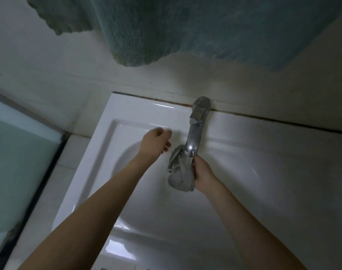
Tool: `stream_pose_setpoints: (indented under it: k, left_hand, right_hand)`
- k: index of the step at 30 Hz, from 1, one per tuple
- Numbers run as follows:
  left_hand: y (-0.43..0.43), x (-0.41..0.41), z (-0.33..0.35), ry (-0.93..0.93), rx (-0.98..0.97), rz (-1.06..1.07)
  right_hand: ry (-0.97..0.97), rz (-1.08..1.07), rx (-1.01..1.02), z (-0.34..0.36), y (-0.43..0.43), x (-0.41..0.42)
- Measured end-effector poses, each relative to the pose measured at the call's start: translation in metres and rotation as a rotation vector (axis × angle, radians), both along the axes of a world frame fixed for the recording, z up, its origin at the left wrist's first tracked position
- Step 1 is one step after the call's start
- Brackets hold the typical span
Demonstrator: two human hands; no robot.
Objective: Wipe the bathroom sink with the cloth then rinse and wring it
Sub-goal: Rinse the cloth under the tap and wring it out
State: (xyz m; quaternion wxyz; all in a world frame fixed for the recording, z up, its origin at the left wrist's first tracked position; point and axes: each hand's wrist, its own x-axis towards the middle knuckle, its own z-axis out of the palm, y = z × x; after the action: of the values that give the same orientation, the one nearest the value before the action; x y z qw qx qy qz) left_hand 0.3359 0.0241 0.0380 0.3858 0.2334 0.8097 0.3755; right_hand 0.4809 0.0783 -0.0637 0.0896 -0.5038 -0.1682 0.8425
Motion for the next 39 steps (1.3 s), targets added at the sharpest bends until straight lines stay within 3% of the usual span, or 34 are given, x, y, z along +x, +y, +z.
stream_pose_setpoints:
  k: [3, 6, 10, 15, 21, 29, 32, 35, 37, 39]
  left_hand:
    - [-0.009, 0.013, -0.042, -0.279, -0.137, -0.091]
    - [-0.005, 0.028, -0.072, -0.489, -0.107, -0.063]
    - [0.005, 0.037, -0.082, -0.31, -0.093, 0.039]
    - [0.009, 0.049, -0.08, -0.089, -0.169, -0.113]
    - [-0.017, 0.034, -0.096, -0.258, -0.124, 0.192]
    - [-0.06, 0.014, -0.113, -0.515, -0.026, 0.536]
    - [-0.054, 0.029, -0.116, -0.549, -0.031, 0.553]
    - [-0.037, 0.055, -0.119, -0.724, 0.031, 0.556]
    - [-0.023, 0.07, -0.115, -0.837, 0.034, 0.558]
    - [-0.009, 0.084, -0.113, -0.955, 0.109, 0.574]
  right_hand:
    - [0.038, 0.104, 0.052, 0.001, 0.011, -0.006]
    - [0.032, 0.25, 0.098, 0.007, 0.024, 0.001]
    - [-0.039, 0.478, 0.155, 0.016, 0.042, 0.034]
    - [-0.027, 0.618, 0.16, 0.019, 0.046, 0.082]
    - [-0.182, 0.41, 0.302, 0.006, 0.03, 0.078]
    - [-0.289, 0.159, 0.372, 0.004, -0.025, -0.011]
    - [-0.335, 0.083, 0.492, 0.014, -0.033, -0.011]
    - [-0.338, 0.017, 0.641, 0.02, -0.036, 0.009]
    - [-0.357, 0.072, 0.824, 0.022, -0.048, 0.018]
    - [-0.498, 0.194, 1.097, 0.017, -0.059, 0.017]
